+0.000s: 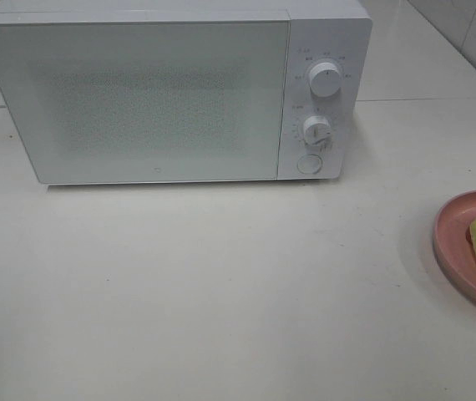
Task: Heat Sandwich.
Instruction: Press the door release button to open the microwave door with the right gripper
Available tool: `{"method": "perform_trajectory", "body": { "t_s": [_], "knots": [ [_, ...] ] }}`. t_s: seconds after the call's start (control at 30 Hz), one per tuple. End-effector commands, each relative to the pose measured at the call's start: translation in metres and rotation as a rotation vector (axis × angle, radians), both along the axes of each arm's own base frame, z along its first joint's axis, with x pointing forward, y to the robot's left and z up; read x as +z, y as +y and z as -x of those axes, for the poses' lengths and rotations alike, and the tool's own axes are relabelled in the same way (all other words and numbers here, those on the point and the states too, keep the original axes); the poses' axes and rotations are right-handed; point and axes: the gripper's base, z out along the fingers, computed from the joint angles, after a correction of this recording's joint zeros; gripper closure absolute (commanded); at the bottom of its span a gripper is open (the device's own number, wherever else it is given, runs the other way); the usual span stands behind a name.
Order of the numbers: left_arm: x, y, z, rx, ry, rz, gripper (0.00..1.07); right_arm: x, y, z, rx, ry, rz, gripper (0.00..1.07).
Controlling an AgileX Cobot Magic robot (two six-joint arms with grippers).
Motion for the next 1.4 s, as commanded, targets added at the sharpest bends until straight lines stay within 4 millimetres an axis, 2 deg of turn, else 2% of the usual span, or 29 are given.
{"method": "perform_trajectory", "body": {
  "t_s": [0.03,0.7,1.1,1.4],
  "knots": [
    [-0.001,0.000,0.003,-0.001,-0.027,0.004,0.10,0.000,-0.001,0.004,-0.007,-0.035,0.002,0.32],
    [-0.001,0.000,0.003,-0.001,-0.027,0.004,0.10,0.004,0.000,0.001,-0.005,-0.039,0.001,0.32],
    [-0.001,0.000,0.003,-0.001,-0.027,0.004,0.10,0.015,0.006,-0.040,0.016,0.075,-0.007,0.32],
    [-0.001,0.000,0.003,-0.001,-0.027,0.004,0.10,0.007,0.009,-0.072,0.027,0.100,-0.001,0.32]
  ]
}}
